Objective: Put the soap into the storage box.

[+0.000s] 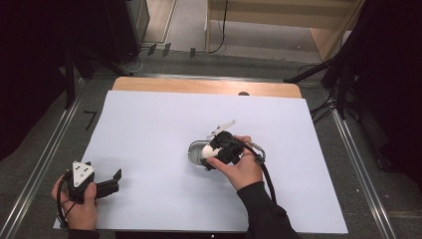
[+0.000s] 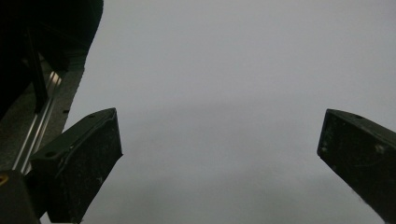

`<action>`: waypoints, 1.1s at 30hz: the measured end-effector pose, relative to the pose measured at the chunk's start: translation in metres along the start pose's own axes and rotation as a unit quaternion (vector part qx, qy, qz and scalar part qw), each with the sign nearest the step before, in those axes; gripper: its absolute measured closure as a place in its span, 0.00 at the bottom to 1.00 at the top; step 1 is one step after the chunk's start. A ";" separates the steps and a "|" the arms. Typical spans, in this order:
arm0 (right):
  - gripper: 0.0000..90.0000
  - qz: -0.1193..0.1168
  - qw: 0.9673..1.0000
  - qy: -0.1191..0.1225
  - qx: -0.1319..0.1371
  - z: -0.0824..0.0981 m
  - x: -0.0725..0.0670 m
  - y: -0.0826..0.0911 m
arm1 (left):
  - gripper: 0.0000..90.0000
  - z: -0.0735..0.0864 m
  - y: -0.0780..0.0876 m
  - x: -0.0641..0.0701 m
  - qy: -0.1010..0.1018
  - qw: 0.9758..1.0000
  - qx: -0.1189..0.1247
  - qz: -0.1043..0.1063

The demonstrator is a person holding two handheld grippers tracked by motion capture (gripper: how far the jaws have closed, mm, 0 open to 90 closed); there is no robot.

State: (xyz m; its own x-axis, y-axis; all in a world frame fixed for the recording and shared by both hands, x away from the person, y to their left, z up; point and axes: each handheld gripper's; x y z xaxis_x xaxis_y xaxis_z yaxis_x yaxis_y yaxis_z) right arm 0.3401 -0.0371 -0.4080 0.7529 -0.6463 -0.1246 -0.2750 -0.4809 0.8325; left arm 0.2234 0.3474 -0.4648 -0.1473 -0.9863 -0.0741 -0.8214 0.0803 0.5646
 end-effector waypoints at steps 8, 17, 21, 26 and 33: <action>0.28 -0.001 1.000 0.000 -0.009 0.000 0.002 -0.006 | 0.00 0.000 0.000 0.000 0.000 1.000 0.000 0.000; 0.28 -0.005 1.000 -0.006 -0.006 -0.001 0.003 -0.009 | 0.00 0.000 0.000 0.000 0.001 1.000 -0.001 0.000; 0.28 -0.004 1.000 -0.008 -0.008 -0.001 0.003 -0.011 | 0.00 0.000 0.000 0.000 0.000 1.000 0.000 0.000; 0.28 0.002 1.000 -0.005 -0.014 -0.001 0.003 -0.014 | 0.00 0.000 0.000 0.000 0.000 1.000 0.000 0.000; 0.28 0.004 1.000 -0.011 -0.013 -0.001 0.001 -0.020 | 0.00 0.000 0.000 0.000 0.001 1.000 0.000 0.000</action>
State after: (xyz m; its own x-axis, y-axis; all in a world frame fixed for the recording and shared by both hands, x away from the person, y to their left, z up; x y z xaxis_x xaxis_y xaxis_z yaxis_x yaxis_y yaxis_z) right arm 0.3466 -0.0272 -0.4243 0.7369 -0.6636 -0.1290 -0.2655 -0.4595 0.8476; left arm 0.2235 0.3475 -0.4648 -0.1467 -0.9865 -0.0730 -0.8212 0.0804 0.5649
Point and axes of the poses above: each handheld gripper's, and its own axes: y roughly backward along the jaws, z roughly out of its underside, x roughly to its right, and after that the axes turned 2 degrees about -x, right-handed
